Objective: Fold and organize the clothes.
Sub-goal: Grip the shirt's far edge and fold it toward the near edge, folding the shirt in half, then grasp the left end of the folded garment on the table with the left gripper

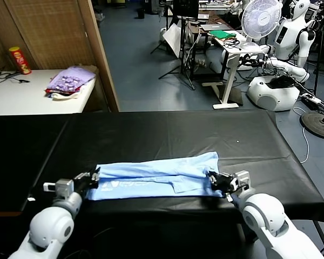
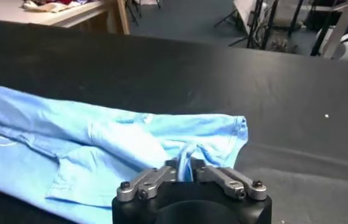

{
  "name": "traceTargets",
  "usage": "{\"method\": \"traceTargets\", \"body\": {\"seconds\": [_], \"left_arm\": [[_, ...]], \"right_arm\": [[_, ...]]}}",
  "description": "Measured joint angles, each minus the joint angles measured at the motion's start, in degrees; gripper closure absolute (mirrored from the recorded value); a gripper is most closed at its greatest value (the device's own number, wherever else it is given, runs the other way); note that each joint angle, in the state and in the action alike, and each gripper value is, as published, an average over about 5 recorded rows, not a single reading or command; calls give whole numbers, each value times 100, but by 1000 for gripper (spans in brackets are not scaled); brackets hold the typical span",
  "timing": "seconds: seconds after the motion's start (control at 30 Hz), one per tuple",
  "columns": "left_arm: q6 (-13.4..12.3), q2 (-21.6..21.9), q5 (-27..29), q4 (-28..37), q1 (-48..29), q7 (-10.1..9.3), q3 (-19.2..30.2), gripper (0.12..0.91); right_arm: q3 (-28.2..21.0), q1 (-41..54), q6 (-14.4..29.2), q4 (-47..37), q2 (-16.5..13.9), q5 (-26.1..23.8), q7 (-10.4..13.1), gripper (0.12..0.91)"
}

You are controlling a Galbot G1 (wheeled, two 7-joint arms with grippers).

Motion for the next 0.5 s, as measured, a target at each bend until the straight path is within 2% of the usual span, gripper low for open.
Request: {"method": "traceTargets", "body": {"seconds": [0.1,0.17,0.23,0.37,0.5], "left_arm": [[3,-11,-14,-60,50,-23,-49,390],[-6,-25,-33,-66,40,-39,-75,297],[-17,-48,-84,-27,-16,-77,-75,250],[-21,-127,-390,183,-244,-182,-3,233],[-13,-211,-701,501,-529,-165,94,232]], "right_arm": [[101,90,106,-87,63,-120,74,258],[122,189,275,-207,142,-304,80,237],[102,313,452,-372,240,-523,53,229],[5,561,675,-818,433,-827,-54,227],[-113,762,837,-1308,588,-952,-166,227]]}}
